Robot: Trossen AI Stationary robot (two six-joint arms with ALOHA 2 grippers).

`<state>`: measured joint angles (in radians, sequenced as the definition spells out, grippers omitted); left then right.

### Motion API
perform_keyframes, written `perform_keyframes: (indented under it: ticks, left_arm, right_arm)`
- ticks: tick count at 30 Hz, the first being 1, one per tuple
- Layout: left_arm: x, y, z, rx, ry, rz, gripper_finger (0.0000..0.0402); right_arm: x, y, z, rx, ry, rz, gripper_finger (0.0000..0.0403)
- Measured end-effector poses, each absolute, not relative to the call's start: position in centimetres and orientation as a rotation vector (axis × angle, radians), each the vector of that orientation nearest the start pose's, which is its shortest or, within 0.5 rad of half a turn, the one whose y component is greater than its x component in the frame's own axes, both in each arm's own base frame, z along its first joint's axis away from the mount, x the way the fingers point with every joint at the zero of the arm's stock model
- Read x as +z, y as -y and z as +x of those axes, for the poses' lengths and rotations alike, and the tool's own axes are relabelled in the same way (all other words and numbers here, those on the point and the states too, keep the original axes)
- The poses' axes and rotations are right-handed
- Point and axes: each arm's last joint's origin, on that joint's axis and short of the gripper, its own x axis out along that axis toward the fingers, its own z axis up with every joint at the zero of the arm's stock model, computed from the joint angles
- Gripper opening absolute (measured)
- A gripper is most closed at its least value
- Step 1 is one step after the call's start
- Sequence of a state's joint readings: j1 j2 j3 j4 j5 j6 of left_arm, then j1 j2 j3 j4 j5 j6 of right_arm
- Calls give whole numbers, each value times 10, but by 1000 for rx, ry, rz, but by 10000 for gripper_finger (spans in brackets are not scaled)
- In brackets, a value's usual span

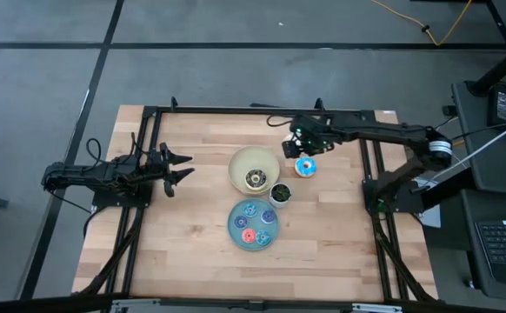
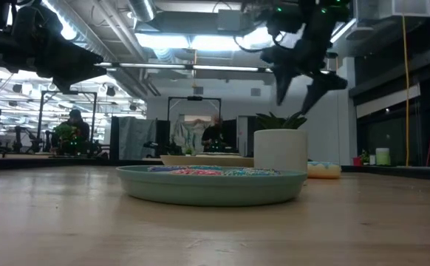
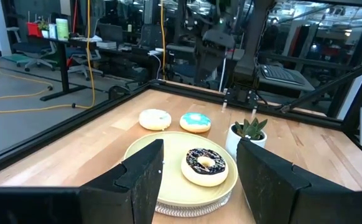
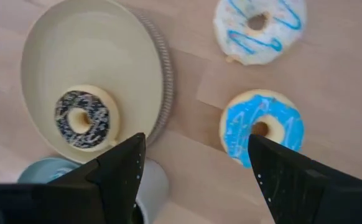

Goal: Pick & Place donuts
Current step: Put the large blue donut on the gray plate

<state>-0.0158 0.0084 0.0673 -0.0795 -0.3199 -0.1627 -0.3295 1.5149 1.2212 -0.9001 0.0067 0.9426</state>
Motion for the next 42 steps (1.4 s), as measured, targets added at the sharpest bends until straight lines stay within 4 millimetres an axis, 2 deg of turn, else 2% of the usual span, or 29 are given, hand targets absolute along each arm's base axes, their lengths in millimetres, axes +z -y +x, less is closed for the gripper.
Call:
perform_keyframes:
  ticks: [13,19,27,42]
  left_arm:
    - [178,-8,92,305,4,-158,196]
    - [178,-8,92,305,5,-158,196]
    - [178,-8,92,305,4,-158,196]
    - [178,-8,92,305,4,-158,196]
  right_arm:
    - [201,94,235,-923,-1003,1046,284]
    - [183,99,225,-945,-1017,1010,284]
    - [165,97,214,-963,-1068,970,284]
    - [151,98,218,-944,-1126,922,279]
